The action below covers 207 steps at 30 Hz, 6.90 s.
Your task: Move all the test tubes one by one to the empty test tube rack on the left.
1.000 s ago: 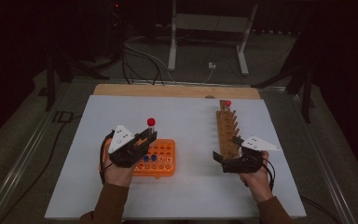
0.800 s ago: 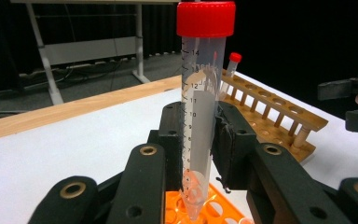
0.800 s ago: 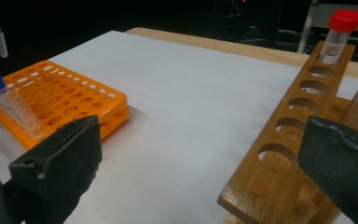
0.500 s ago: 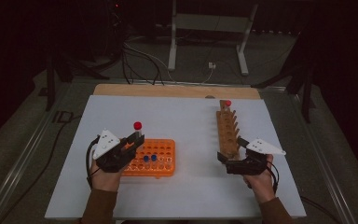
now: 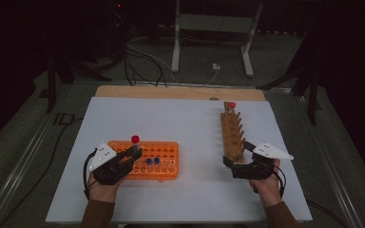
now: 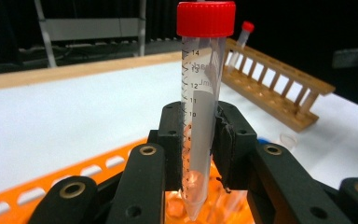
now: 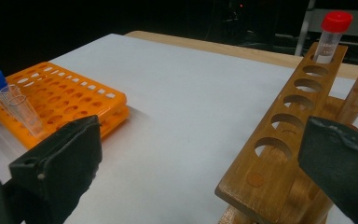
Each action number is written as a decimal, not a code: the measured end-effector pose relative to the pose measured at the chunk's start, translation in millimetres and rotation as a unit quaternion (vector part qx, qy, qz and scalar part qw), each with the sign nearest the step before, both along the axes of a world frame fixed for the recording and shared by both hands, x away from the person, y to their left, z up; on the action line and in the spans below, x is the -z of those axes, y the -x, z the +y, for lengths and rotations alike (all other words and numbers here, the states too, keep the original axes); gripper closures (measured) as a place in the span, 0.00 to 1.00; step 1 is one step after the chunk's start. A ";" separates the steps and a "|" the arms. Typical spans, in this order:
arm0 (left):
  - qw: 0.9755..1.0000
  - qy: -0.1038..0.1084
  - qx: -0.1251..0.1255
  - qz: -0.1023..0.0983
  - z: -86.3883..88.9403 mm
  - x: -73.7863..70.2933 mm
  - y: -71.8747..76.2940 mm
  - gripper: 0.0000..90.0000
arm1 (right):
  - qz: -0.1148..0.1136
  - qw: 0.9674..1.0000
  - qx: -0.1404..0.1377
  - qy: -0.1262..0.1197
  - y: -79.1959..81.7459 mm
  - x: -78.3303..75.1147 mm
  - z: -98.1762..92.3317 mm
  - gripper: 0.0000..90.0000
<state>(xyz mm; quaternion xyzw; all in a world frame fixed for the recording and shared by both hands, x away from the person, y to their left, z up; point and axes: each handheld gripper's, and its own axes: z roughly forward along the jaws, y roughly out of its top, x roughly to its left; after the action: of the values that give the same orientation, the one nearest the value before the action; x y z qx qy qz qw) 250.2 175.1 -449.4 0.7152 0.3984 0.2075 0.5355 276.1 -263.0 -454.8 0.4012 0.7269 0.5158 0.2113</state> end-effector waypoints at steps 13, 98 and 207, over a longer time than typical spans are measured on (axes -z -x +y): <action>1.000 -0.005 0.014 0.017 -4.1 19.6 -1.0 0.83 | 0.004 1.000 -0.002 0.000 -0.1 2.7 -0.4 0.00; 0.996 0.001 -0.085 -0.013 17.1 16.9 6.8 0.00 | 0.042 0.997 0.063 0.001 -128.6 -21.6 -13.6 0.10; 0.997 -0.058 0.035 -0.032 -78.5 -34.5 -15.2 0.05 | 0.026 0.983 -0.180 0.001 -38.2 -75.6 127.8 0.78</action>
<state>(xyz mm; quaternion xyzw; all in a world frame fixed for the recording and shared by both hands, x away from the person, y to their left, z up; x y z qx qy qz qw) 265.4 96.6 -415.0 0.7513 0.3431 0.2341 0.5129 314.2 -135.2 -379.2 0.2770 0.7927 0.5344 0.0962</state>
